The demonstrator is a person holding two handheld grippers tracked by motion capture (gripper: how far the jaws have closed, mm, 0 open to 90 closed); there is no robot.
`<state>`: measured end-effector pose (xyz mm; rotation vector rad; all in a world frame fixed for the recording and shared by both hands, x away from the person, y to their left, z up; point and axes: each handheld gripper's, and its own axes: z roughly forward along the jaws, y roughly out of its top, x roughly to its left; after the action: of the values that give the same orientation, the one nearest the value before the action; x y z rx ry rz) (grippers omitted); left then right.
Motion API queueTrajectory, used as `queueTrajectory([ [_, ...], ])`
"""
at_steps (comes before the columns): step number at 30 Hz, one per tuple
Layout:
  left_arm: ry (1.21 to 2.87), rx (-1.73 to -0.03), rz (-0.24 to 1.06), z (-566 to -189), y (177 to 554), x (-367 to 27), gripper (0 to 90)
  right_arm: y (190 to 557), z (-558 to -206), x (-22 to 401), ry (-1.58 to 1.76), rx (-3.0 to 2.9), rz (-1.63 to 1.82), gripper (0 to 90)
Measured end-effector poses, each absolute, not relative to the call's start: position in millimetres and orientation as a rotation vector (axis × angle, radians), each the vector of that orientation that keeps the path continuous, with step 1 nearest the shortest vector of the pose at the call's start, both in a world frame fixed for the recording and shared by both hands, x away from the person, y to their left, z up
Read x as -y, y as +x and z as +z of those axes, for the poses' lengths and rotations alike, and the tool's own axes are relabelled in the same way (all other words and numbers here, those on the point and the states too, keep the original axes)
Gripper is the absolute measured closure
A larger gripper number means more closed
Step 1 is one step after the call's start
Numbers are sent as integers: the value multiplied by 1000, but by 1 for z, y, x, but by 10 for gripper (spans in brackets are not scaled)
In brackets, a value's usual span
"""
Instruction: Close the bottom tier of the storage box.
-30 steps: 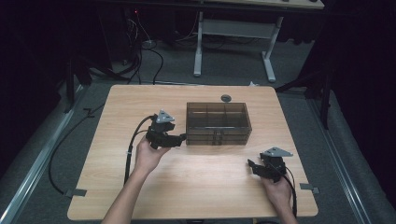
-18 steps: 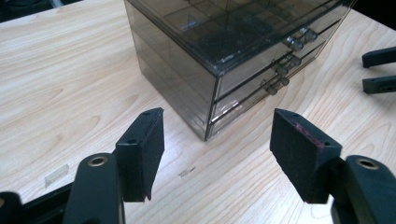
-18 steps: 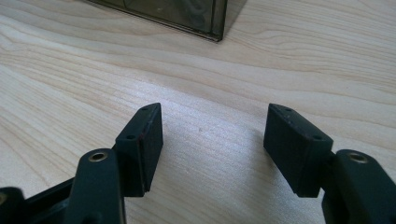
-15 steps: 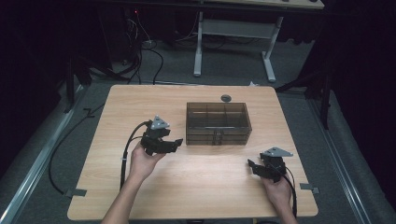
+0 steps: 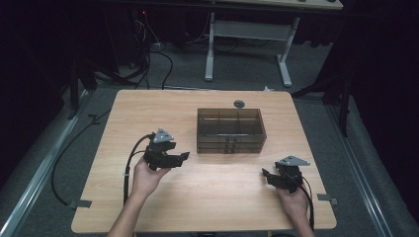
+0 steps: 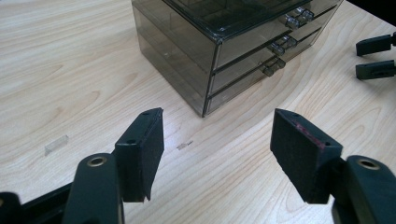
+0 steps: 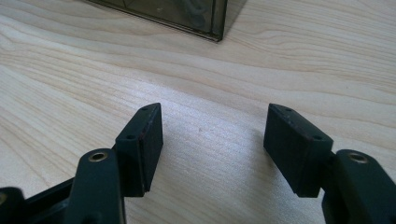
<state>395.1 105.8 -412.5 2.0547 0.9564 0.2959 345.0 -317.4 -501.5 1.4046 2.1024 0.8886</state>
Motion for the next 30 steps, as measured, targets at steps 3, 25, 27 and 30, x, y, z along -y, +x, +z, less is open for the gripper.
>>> queueTrajectory([
  [3, 2050, -965, 293, -414, 393, -108, 355, 345, -501, 317, 1405, -2102, 889, 378],
  [25, 2060, -1037, 292, -439, 381, -124, 348, 345, -502, 317, 1406, -2099, 889, 378],
  [27, 2056, -1048, 290, -442, 380, -127, 348, 345, -502, 317, 1406, -2099, 889, 378],
  [30, 2047, -1064, 282, -446, 378, -130, 348, 345, -502, 317, 1406, -2099, 889, 377],
])
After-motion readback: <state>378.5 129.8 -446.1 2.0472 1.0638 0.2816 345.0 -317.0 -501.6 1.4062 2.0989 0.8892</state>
